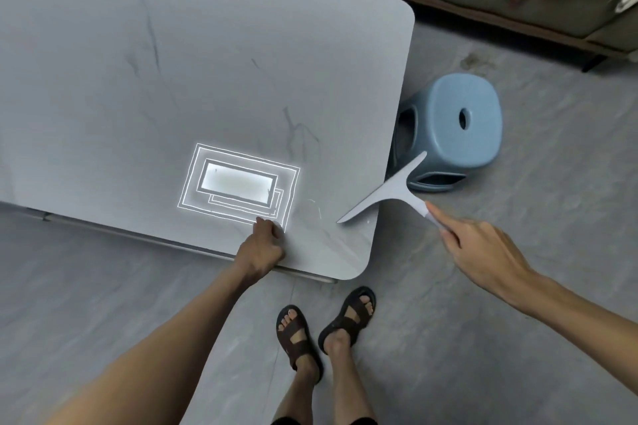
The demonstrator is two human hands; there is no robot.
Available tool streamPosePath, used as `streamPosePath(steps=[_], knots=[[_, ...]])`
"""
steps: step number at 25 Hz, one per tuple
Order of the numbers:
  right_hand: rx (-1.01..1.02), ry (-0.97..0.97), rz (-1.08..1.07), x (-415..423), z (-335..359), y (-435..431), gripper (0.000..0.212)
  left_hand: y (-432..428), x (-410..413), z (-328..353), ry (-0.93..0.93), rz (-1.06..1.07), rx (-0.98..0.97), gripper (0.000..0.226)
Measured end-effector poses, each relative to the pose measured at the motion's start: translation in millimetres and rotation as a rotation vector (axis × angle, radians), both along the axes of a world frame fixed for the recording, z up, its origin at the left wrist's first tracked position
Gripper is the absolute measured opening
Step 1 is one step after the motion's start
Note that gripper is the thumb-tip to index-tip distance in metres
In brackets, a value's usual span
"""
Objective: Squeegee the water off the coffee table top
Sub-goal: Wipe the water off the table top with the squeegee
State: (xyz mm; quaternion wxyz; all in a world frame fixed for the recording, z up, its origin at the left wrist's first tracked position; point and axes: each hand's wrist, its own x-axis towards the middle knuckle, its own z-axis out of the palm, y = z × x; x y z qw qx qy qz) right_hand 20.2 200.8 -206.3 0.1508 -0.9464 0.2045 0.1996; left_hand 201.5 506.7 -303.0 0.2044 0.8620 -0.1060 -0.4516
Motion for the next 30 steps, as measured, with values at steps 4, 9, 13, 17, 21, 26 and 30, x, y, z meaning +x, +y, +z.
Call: streamPosePath(steps=[4, 9, 13, 17, 21, 26, 30], knots=[[0.029, -0.045, 0.244, 35, 4, 39, 0.052, 30, 0, 4, -0.124, 0.305, -0.04, 0.026], [0.101, 0.004, 0.675, 91, -39, 120, 0.049, 62, -3, 2, -0.177, 0.428, 0.009, 0.024], [0.092, -0.055, 0.774, 117, -65, 148, 0.044, 70, -4, -6, -0.176, 0.369, 0.021, 0.023], [0.048, -0.083, 0.702, 104, -75, 120, 0.044, 56, -19, -8, -0.117, 0.289, 0.017, 0.023], [0.028, -0.055, 0.529, 54, -66, 49, 0.044, 23, -39, -6, -0.093, 0.179, 0.019, 0.033], [-0.092, -0.007, 0.398, -24, -42, -28, 0.047, -24, -64, -3, -0.063, -0.002, 0.014, 0.03], [-0.149, 0.001, 0.408, -45, -22, -60, 0.046, -30, -70, -3, -0.138, 0.048, 0.057, 0.032]])
